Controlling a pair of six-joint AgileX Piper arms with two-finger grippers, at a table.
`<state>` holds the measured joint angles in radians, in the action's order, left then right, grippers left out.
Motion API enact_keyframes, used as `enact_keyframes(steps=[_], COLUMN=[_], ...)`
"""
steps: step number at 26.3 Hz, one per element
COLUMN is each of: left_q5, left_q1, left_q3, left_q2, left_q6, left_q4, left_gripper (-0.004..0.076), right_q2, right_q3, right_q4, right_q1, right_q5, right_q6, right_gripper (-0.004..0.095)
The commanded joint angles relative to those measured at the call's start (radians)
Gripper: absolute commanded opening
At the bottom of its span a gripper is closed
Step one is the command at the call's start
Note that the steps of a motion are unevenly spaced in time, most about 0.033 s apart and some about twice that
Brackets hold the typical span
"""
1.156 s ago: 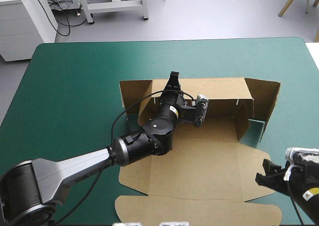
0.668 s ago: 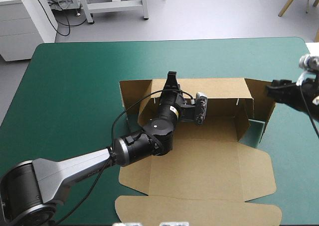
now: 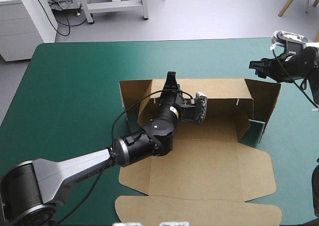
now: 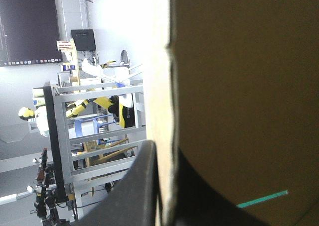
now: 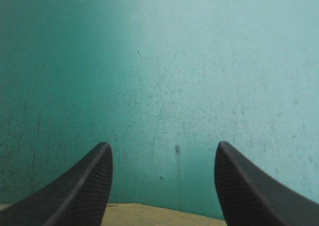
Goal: Fold the box
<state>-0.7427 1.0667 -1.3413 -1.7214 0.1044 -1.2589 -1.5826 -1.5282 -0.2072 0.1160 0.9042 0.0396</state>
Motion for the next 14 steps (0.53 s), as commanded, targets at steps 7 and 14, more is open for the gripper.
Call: enact_keyframes(steps=[7, 14], left_q5=[-0.044, -0.042], left_q1=[0.009, 0.009], left_q3=[-0.016, -0.016], left_q2=[0.027, 0.027], left_q6=[0.106, 0.126], left_q4=[0.043, 0.041], left_gripper=[-0.001, -0.001], right_q2=[0.025, 0.101], right_q3=[-0.039, -0.037], right_q4=[0.075, 0.055], right_q1=[0.0, 0.0], right_q5=[0.138, 0.221], right_q6=[0.012, 0.039], right_gripper=[0.0482, 0.0463])
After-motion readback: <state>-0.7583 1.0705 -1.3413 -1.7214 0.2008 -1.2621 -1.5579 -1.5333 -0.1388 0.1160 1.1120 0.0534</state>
